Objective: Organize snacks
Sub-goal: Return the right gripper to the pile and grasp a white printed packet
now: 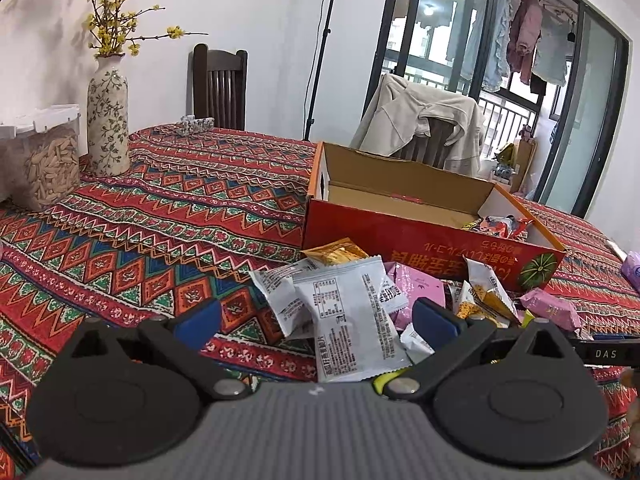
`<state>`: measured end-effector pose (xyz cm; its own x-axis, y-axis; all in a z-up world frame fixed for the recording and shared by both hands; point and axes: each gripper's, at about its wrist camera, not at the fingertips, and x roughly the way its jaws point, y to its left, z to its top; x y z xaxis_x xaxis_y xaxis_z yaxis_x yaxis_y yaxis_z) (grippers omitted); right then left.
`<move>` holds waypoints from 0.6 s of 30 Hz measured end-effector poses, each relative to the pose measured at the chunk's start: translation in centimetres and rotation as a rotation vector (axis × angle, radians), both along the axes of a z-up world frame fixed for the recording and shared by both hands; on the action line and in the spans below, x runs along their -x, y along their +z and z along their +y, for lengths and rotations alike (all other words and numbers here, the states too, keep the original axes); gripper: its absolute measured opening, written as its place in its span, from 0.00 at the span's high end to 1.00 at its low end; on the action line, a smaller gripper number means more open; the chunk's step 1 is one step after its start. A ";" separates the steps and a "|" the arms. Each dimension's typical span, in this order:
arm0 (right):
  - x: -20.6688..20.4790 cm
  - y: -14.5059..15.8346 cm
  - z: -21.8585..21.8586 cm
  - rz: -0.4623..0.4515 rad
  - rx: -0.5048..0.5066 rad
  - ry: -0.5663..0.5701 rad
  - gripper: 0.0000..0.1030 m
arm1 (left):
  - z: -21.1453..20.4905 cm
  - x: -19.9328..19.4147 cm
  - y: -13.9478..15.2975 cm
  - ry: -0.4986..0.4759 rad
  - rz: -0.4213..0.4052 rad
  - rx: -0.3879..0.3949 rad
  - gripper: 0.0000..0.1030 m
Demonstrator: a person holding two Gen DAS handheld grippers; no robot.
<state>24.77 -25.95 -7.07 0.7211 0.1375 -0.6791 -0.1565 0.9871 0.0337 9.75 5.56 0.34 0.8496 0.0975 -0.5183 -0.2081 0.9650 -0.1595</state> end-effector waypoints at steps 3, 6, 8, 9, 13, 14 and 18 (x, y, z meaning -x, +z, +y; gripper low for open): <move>0.5 0.0 -0.1 -0.022 0.003 0.013 0.44 | -0.1 0.0 -0.1 -0.005 0.006 0.001 0.00; 1.1 0.1 -0.4 -0.037 -0.003 -0.001 0.59 | -0.3 -0.1 -0.1 -0.007 0.010 0.003 0.00; 1.5 0.2 -0.7 -0.043 -0.012 -0.008 0.61 | -0.4 0.1 0.0 -0.006 0.005 0.001 0.00; 1.7 0.2 -0.9 -0.045 -0.018 -0.007 0.61 | -0.4 0.2 0.1 -0.006 0.002 0.001 0.00; 2.9 0.5 -1.4 -0.071 -0.032 -0.002 0.62 | -0.4 0.5 0.3 -0.002 -0.006 0.000 0.00; 3.2 0.7 -1.5 -0.081 -0.037 -0.003 0.62 | -0.4 0.6 0.3 -0.002 -0.006 0.000 0.00; 5.0 1.8 -2.0 -0.144 -0.059 -0.012 0.62 | -0.5 1.0 0.6 0.001 -0.012 0.001 0.00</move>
